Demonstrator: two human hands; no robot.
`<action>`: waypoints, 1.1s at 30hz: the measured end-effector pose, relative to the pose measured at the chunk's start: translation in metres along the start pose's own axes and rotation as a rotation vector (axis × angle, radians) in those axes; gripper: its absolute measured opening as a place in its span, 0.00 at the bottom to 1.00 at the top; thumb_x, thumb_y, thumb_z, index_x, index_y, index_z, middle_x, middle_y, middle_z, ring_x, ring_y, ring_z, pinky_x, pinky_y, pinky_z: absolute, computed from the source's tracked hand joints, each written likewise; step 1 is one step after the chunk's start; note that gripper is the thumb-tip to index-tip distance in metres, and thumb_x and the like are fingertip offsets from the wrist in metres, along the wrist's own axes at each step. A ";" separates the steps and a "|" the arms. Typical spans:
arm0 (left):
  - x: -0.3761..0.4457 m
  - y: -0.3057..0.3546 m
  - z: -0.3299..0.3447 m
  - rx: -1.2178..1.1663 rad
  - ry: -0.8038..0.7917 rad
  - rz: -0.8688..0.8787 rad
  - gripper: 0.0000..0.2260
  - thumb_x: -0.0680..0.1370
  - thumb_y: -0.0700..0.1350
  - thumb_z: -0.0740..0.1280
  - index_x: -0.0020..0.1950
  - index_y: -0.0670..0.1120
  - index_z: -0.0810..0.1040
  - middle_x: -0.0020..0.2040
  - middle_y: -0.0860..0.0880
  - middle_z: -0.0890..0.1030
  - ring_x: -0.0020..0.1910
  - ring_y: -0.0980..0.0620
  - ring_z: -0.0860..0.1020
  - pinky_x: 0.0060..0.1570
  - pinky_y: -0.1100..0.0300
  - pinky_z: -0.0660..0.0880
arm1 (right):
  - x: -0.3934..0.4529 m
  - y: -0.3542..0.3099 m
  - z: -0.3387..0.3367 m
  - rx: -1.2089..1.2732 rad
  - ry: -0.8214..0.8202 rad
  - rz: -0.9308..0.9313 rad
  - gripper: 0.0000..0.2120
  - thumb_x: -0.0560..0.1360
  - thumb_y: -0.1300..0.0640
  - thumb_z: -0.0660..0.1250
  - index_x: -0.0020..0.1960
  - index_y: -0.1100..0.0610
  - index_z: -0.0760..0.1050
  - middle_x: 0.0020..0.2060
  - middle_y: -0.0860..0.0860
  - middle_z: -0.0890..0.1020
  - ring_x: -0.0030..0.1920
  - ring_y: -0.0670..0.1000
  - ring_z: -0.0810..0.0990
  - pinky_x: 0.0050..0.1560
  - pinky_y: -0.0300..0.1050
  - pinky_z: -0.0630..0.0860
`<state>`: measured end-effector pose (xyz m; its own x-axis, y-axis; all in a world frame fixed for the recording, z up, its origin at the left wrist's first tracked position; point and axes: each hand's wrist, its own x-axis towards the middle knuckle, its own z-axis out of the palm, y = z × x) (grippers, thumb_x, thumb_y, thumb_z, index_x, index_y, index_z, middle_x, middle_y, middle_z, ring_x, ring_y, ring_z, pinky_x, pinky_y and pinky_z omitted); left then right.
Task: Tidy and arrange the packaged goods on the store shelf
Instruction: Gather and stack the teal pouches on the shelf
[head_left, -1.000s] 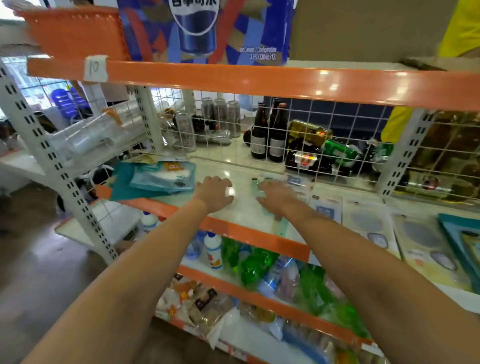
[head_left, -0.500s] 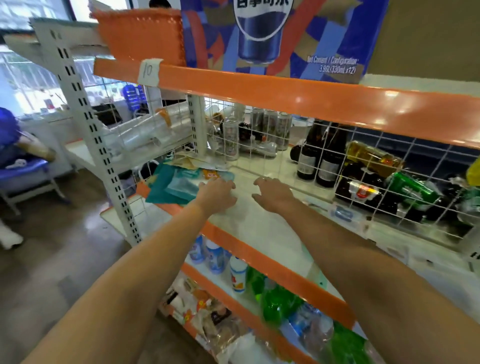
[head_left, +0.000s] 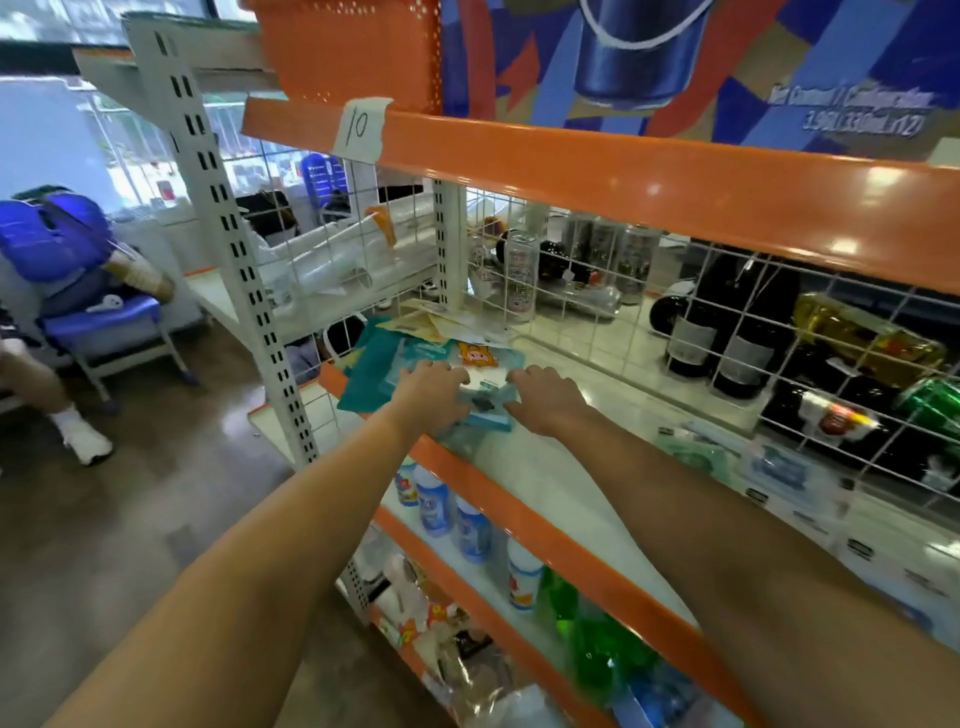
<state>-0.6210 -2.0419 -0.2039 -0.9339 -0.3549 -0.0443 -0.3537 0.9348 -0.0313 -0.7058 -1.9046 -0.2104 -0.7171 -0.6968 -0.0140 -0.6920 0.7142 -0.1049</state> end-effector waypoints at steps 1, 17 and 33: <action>0.004 -0.006 -0.002 0.003 -0.001 0.010 0.21 0.79 0.54 0.60 0.71 0.50 0.67 0.69 0.44 0.70 0.70 0.42 0.65 0.67 0.43 0.62 | 0.006 -0.004 -0.001 0.007 0.004 0.011 0.20 0.80 0.51 0.57 0.71 0.53 0.65 0.68 0.54 0.70 0.67 0.56 0.68 0.62 0.51 0.68; 0.061 -0.081 0.001 0.053 0.032 0.173 0.21 0.79 0.51 0.59 0.72 0.50 0.67 0.69 0.45 0.70 0.70 0.43 0.65 0.67 0.42 0.62 | 0.051 -0.062 0.022 0.133 -0.053 0.078 0.22 0.80 0.50 0.58 0.72 0.54 0.64 0.71 0.54 0.65 0.70 0.56 0.65 0.65 0.51 0.67; 0.064 -0.097 0.015 0.063 0.061 0.323 0.19 0.80 0.54 0.58 0.69 0.50 0.69 0.67 0.46 0.71 0.67 0.44 0.67 0.64 0.43 0.64 | 0.040 -0.079 0.044 0.120 -0.092 0.084 0.39 0.71 0.34 0.64 0.73 0.57 0.61 0.70 0.55 0.66 0.70 0.56 0.65 0.69 0.54 0.66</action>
<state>-0.6455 -2.1550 -0.2188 -0.9993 -0.0373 -0.0018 -0.0370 0.9955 -0.0870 -0.6763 -1.9916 -0.2463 -0.7577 -0.6418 -0.1183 -0.6108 0.7612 -0.2179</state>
